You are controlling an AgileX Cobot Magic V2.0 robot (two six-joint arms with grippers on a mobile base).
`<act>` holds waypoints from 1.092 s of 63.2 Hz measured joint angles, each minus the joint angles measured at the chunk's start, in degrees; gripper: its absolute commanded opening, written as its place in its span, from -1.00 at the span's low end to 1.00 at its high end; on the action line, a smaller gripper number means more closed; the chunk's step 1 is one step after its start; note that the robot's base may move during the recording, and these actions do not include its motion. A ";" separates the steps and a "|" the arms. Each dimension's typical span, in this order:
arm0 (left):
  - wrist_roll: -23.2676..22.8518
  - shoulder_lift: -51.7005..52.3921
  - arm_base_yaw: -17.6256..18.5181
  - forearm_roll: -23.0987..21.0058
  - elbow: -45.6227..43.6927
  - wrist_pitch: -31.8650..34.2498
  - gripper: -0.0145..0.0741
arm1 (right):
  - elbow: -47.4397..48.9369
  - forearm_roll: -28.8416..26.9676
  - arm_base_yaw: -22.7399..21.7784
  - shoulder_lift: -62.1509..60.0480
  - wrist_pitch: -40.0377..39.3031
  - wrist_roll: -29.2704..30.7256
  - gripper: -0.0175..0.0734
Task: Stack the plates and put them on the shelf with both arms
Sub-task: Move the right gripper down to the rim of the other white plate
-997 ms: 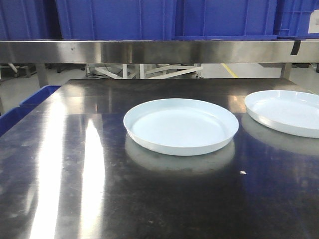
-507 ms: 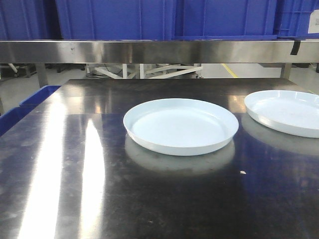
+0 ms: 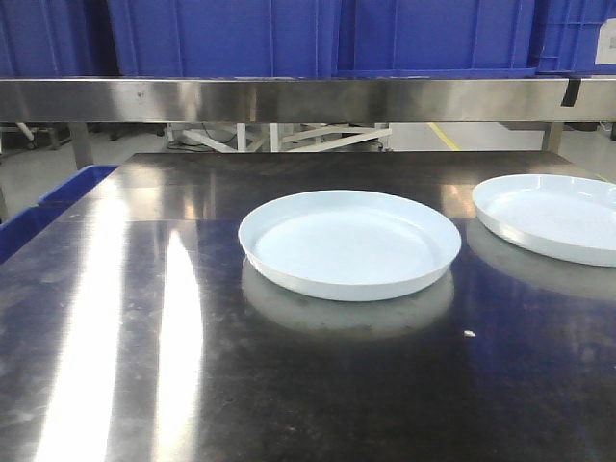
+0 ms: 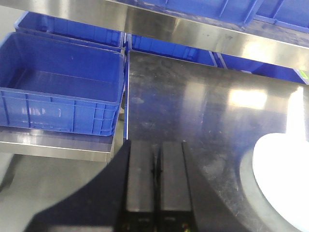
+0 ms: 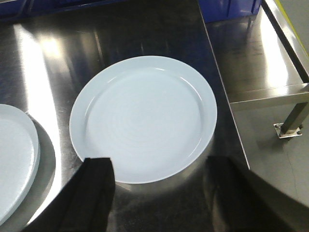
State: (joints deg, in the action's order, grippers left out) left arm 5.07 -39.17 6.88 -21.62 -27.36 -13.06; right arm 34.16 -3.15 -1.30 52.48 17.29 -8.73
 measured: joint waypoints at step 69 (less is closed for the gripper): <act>0.00 0.00 0.00 0.00 0.00 0.02 -0.47 | 1.80 0.00 0.00 2.57 5.54 0.00 0.22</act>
State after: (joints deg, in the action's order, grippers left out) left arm 5.07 -39.17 6.88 -21.62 -27.36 -13.04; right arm 35.96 -3.15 -1.30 55.05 22.83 -8.73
